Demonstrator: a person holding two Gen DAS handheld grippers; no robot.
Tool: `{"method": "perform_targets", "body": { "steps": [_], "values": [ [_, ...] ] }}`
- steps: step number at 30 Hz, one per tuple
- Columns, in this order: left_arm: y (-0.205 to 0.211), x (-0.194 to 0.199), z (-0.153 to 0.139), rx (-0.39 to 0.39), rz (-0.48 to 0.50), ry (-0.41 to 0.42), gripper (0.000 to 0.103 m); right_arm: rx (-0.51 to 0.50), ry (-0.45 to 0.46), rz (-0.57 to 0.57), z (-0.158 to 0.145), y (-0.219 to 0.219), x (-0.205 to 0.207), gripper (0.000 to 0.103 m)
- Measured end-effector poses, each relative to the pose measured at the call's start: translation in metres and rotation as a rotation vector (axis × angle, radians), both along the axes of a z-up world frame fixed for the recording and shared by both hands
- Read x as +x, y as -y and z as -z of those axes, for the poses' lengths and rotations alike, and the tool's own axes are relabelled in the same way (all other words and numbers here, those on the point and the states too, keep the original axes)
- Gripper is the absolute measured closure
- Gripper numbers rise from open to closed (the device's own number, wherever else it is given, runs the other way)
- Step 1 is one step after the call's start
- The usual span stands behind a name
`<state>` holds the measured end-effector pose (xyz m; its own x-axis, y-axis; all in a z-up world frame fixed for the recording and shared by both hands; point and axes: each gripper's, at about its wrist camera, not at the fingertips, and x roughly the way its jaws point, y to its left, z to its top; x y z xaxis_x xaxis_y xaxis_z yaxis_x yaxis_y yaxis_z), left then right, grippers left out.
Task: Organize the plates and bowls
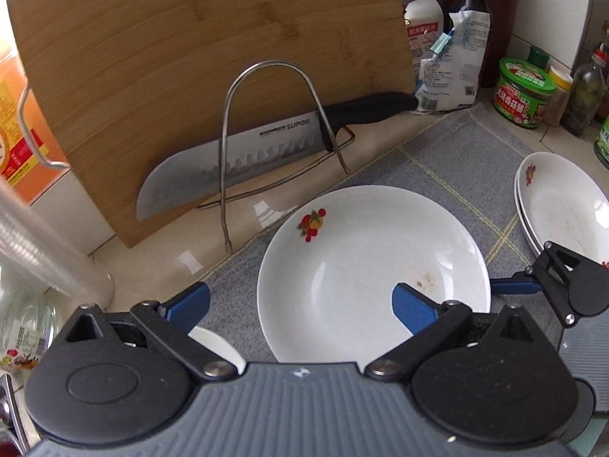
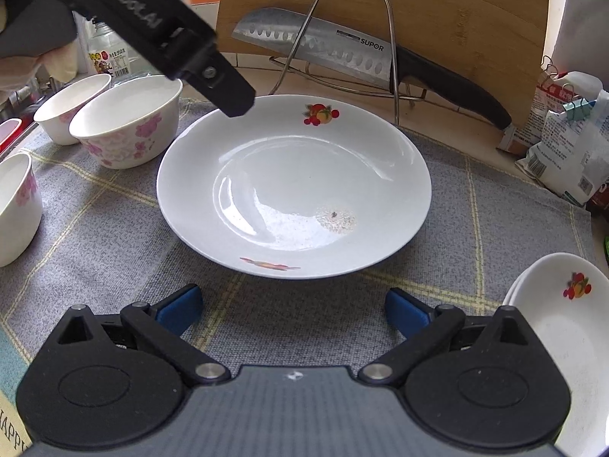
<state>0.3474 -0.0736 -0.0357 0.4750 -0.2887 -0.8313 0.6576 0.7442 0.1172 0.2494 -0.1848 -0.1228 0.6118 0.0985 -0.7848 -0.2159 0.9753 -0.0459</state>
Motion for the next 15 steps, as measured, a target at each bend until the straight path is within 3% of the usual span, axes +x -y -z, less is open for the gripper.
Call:
{"method": "perform_targets", "body": {
  "steps": [7,15],
  "values": [
    [0.018,0.027,0.016,0.030,0.051,-0.045,0.003,0.003,0.017,0.018,0.001,0.002,0.010,0.000],
    [0.024,0.050,0.034,0.057,0.074,-0.130,0.018,0.007,0.034,-0.003,0.002,0.005,0.016,0.000]
  ]
}}
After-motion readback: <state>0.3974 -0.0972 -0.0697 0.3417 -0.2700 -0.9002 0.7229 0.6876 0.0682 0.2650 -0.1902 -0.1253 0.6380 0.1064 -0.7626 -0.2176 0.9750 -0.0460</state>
